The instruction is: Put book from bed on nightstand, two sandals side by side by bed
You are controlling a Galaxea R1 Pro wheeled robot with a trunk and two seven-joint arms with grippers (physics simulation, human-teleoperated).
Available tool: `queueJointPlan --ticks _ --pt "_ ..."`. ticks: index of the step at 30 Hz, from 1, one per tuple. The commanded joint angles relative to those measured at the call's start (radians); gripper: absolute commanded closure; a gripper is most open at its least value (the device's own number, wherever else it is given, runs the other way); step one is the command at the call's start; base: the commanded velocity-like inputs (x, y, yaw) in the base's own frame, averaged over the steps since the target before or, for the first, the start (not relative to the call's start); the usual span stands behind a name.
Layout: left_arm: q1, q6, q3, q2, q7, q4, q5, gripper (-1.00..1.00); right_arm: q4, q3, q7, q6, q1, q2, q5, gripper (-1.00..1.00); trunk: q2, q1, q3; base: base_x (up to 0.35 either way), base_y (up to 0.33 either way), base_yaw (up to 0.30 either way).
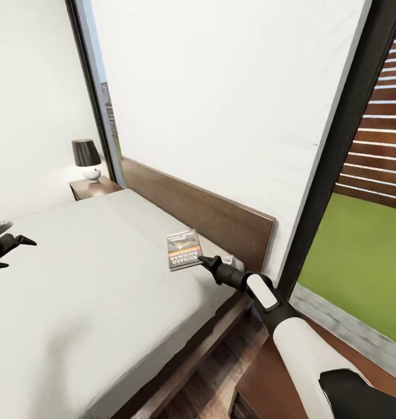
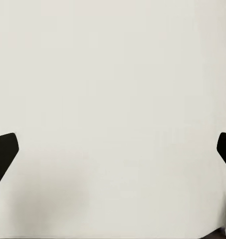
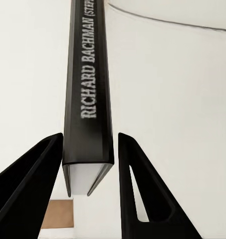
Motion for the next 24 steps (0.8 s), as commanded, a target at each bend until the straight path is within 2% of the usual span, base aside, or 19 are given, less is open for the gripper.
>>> queueJointPlan --ticks 1,24 --pt "-0.001 0.001 -0.008 0.001 -0.01 0.0 -0.004 -1.0 0.0 0.0 0.002 0.003 -0.001 0.0 -0.005 1.0 0.0 0.0 -0.001 -0.099 -0.002 0.198" --pt "-0.001 0.001 -0.01 0.004 -0.01 0.0 -0.004 -1.0 0.0 0.0 0.003 0.003 -0.001 0.001 -0.005 1.0 0.0 0.0 -0.001 -0.138 0.0 0.198"
